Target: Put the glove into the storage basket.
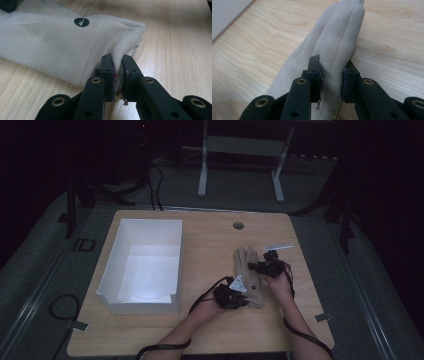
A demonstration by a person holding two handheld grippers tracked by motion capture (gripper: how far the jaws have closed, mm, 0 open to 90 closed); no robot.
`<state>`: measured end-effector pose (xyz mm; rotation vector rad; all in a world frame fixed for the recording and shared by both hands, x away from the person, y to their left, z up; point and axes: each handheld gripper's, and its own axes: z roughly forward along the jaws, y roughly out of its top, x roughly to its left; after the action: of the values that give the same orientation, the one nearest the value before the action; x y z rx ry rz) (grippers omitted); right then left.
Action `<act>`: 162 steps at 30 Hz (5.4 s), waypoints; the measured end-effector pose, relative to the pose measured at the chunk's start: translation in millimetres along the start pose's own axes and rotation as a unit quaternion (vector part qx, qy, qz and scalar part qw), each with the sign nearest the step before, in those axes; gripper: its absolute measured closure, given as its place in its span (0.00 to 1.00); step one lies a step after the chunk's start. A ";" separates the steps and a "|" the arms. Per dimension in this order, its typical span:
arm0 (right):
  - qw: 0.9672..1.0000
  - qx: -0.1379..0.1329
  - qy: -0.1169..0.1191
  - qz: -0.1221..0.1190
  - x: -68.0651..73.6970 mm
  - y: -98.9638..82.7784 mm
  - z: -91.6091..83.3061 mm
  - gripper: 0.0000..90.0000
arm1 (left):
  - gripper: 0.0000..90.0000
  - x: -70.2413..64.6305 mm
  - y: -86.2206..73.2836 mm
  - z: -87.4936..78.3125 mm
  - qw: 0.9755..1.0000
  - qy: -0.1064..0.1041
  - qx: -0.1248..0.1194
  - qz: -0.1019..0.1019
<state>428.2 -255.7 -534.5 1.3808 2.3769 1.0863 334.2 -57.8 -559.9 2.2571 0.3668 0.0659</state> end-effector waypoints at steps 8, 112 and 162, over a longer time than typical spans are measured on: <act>1.000 -0.025 0.016 0.005 2.6 14.5 -18.4 0.82 | 0.91 -1.0 13.5 -19.9 1.000 0.013 0.010 0.002; 0.979 -0.058 0.158 -0.114 265.0 168.8 51.7 0.82 | 0.91 4.7 -101.7 -296.2 0.972 0.198 0.008 -0.126; 0.974 -0.034 0.157 -0.162 253.3 149.0 48.8 0.19 | 0.15 14.7 -105.2 -264.4 0.940 0.246 -0.083 -0.221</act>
<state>413.6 19.2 -420.7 0.8037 2.6276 1.3523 278.6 205.6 -466.6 1.9210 1.0856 0.4135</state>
